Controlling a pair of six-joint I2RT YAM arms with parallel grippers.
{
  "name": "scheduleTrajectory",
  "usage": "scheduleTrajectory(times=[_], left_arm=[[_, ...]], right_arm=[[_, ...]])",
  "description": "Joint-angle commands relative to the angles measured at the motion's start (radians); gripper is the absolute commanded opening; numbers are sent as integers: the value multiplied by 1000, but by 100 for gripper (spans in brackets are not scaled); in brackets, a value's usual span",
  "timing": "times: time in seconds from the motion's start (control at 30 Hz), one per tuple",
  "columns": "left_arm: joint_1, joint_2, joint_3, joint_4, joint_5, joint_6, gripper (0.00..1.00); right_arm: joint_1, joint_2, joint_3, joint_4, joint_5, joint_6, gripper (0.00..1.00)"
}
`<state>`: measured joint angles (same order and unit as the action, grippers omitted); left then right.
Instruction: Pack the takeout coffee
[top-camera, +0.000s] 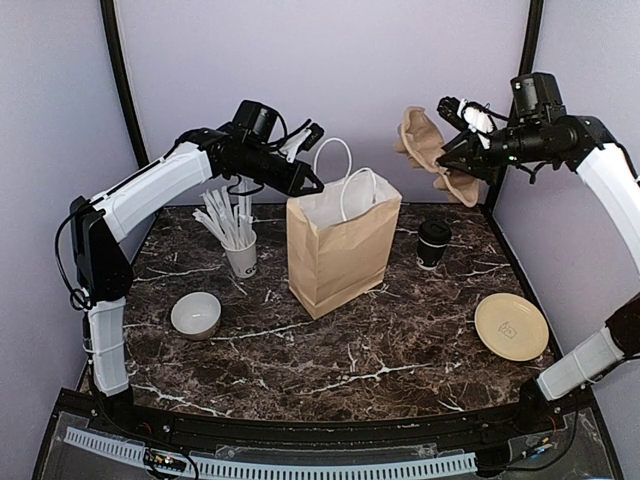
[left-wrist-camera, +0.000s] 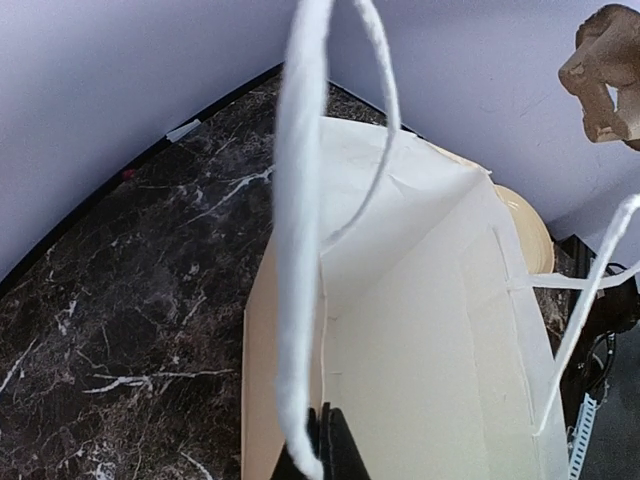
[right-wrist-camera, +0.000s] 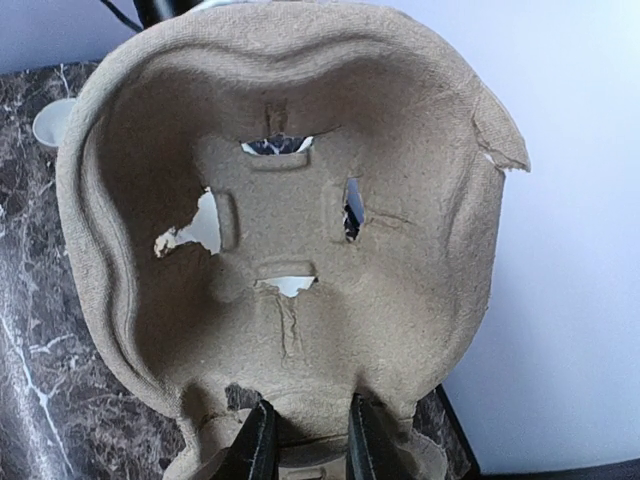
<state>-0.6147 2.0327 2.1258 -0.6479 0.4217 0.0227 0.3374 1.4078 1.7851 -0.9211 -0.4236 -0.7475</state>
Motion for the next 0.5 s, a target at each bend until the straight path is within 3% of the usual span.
scheduleTrajectory(times=[0.0,0.23,0.47], left_arm=[[6,-18,43,-39,109,13,0],[4,-35,40,-71,306,16,0],[-13,-41,39,-105,455,29,0]], right_arm=[[-6,29,76,92,-117,51,17],[-6,68,186,54,-260,64,17],[32,84,189,-45,-465,25,21]])
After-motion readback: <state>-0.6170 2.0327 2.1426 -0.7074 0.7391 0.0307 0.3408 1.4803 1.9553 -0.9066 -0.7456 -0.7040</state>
